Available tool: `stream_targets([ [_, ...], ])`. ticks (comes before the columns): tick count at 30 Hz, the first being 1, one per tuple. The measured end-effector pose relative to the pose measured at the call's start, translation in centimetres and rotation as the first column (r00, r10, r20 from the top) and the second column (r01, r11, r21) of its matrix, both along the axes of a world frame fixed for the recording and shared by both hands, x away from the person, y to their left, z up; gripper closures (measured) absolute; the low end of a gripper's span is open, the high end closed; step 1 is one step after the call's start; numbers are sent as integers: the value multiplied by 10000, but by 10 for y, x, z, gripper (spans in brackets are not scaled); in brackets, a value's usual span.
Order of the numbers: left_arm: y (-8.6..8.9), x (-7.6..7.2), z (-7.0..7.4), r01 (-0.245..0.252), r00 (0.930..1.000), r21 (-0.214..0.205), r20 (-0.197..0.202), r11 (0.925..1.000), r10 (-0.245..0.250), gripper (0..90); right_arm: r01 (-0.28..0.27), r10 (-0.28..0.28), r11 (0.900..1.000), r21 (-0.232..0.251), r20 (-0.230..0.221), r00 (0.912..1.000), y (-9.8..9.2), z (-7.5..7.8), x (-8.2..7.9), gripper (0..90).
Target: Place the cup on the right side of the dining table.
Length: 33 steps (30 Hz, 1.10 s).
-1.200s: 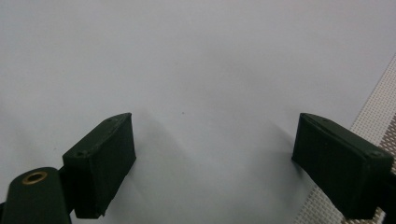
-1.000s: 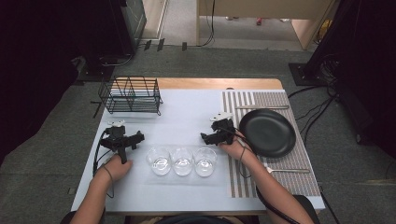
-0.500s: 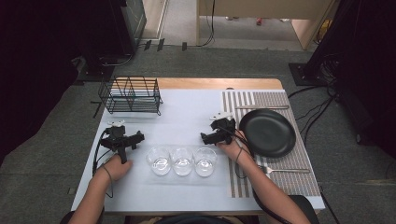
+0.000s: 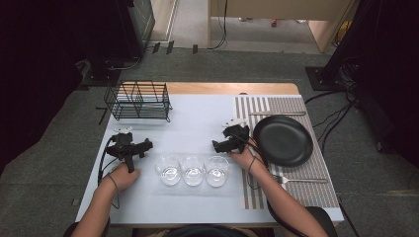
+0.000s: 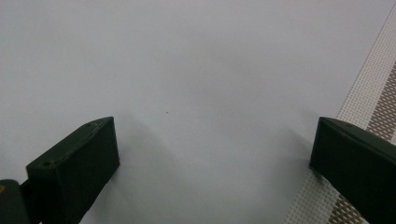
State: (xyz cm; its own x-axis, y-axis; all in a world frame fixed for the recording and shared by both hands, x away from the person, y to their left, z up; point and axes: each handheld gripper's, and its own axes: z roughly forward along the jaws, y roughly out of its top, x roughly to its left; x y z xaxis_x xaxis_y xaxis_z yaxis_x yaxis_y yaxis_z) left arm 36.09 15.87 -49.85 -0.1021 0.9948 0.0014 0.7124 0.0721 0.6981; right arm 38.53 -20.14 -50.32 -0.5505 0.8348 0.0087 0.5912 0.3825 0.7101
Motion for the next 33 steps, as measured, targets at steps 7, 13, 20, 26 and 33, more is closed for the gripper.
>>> stream_targets([
  [7,0,0,0,8,10000,8,-5,10000,-8,0,25,-25,10000,-8,41,10000,0,0,0,9],
  [13,0,0,0,6,10000,4,12,10000,-6,0,14,-14,10000,18,-13,10000,0,0,0,9],
  [20,0,0,0,3,10000,14,-1,10000,-3,0,18,-21,9999,-115,-282,9996,2,4,1,51],
  [26,0,0,0,1,10000,13,-2,10000,-1,0,-96,87,9999,-120,-724,9973,4,9,1,80],
  [33,0,0,0,4,10000,11,-5,10000,-4,0,-143,138,9999,-55,-845,9963,6,15,0,138],
])
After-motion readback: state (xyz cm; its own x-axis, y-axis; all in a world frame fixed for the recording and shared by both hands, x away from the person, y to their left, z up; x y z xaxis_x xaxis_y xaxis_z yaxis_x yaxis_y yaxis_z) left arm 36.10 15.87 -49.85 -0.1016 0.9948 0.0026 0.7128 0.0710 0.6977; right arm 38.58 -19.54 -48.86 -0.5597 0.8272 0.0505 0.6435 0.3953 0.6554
